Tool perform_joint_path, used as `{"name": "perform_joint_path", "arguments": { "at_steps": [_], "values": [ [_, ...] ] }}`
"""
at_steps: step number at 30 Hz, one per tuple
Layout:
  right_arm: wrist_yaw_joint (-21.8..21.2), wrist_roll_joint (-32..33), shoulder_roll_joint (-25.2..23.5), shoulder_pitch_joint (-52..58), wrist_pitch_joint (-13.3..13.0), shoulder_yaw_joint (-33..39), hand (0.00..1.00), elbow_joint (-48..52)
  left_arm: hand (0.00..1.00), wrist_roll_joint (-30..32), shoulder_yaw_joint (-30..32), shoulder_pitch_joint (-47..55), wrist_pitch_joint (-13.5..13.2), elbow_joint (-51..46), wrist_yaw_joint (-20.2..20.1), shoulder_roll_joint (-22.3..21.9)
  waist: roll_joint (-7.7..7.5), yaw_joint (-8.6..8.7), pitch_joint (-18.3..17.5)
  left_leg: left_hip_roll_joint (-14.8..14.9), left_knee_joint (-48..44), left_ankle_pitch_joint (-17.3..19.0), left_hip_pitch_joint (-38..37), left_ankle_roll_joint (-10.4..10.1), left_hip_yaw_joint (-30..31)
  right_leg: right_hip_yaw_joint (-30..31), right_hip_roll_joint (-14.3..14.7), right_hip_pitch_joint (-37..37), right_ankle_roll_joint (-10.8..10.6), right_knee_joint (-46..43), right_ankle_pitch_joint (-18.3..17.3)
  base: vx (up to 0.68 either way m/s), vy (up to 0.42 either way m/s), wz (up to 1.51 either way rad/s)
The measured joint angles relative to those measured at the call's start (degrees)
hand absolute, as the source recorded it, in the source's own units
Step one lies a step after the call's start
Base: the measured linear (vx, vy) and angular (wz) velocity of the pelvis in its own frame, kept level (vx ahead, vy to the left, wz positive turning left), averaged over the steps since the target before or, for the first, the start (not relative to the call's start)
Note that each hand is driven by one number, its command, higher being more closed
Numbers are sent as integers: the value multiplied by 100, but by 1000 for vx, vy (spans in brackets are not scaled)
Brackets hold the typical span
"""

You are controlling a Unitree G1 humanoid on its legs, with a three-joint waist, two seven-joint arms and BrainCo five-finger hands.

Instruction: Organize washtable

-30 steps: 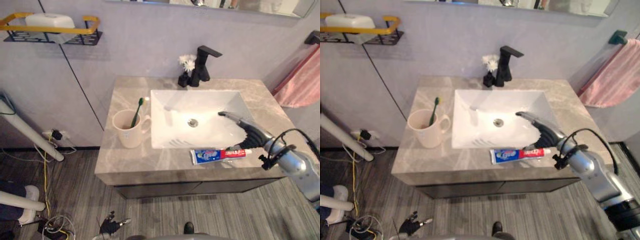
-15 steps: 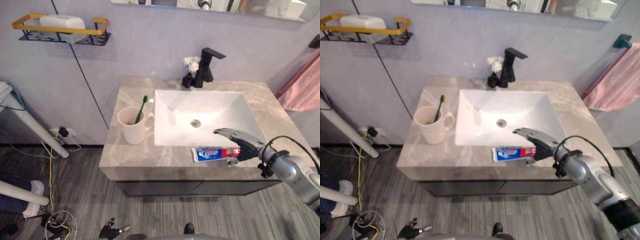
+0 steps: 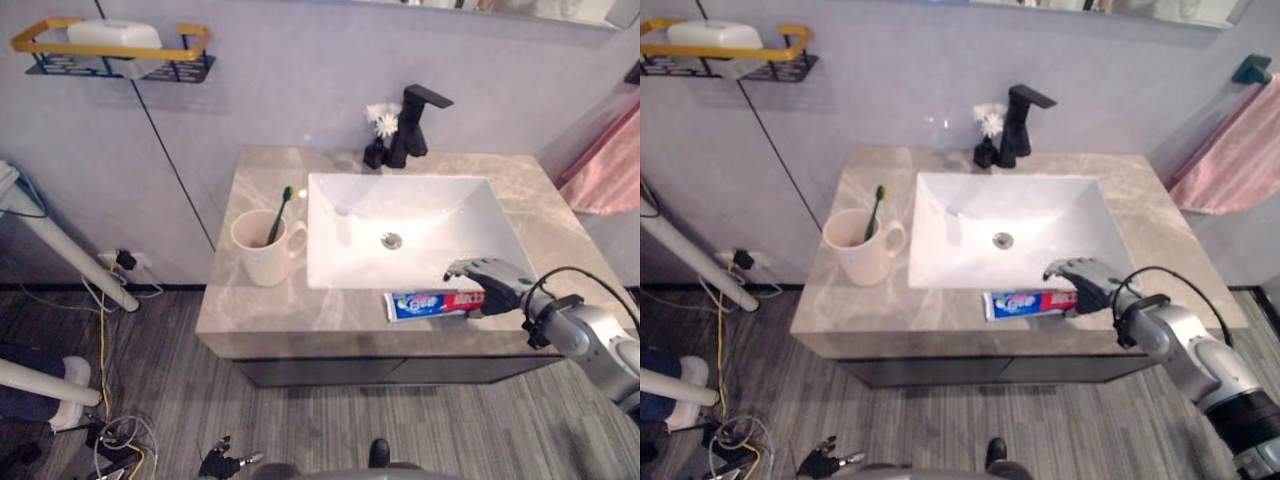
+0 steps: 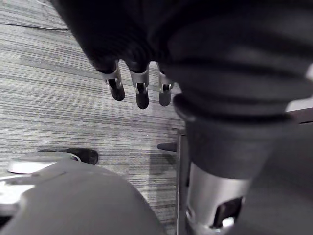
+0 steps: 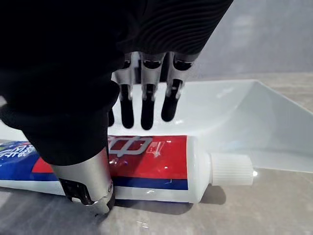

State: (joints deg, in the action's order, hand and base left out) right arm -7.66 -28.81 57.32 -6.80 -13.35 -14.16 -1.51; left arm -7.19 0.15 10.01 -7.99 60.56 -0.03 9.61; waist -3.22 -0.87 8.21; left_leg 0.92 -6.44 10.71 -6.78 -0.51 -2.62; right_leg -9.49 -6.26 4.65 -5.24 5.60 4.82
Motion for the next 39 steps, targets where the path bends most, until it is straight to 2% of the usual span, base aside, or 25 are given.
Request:
{"name": "perform_joint_path", "arguments": {
  "at_steps": [7,22,25,30,34,36,39],
  "values": [
    [-11,36,0,-28,-12,0,100,0,0,-74,-4,9,18,71,-10,9,-23,-4,38,1,9,-1,-1,0,0,0,2,-3,0,1,0,0,0,0],
    [-127,646,0,-37,-28,1,100,242,0,-237,27,33,-10,68,-7,9,-50,-3,75,1,9,-1,-3,0,3,-3,2,-2,0,1,1,0,0,0],
    [-37,700,-38,-37,-130,20,100,368,0,-236,82,36,-13,65,-3,6,-62,1,132,1,8,-1,-1,0,9,-7,1,0,0,1,1,0,0,0],
    [192,798,-539,-4,-190,472,100,691,0,-235,593,140,-30,47,50,-156,-25,11,173,1,16,-1,8,0,15,-12,1,-10,0,1,0,0,0,0],
    [432,865,-1017,211,-260,878,100,1238,0,-373,1260,319,-129,-232,321,-332,-12,1,176,2,10,-7,83,5,86,-92,-5,-42,1,1,-2,0,0,8],
    [507,913,-1153,271,-366,885,100,1439,0,-459,1635,441,-146,-711,467,-367,-6,-18,173,-1,13,-27,133,6,108,-111,-14,-79,1,0,-2,-7,-11,11],
    [563,922,-1381,492,-431,1030,100,1801,0,-669,2610,678,-231,-2338,770,-374,19,-115,161,-1,20,-47,161,-11,155,-147,-15,-85,4,0,-10,-17,-32,8]
  ]
}}
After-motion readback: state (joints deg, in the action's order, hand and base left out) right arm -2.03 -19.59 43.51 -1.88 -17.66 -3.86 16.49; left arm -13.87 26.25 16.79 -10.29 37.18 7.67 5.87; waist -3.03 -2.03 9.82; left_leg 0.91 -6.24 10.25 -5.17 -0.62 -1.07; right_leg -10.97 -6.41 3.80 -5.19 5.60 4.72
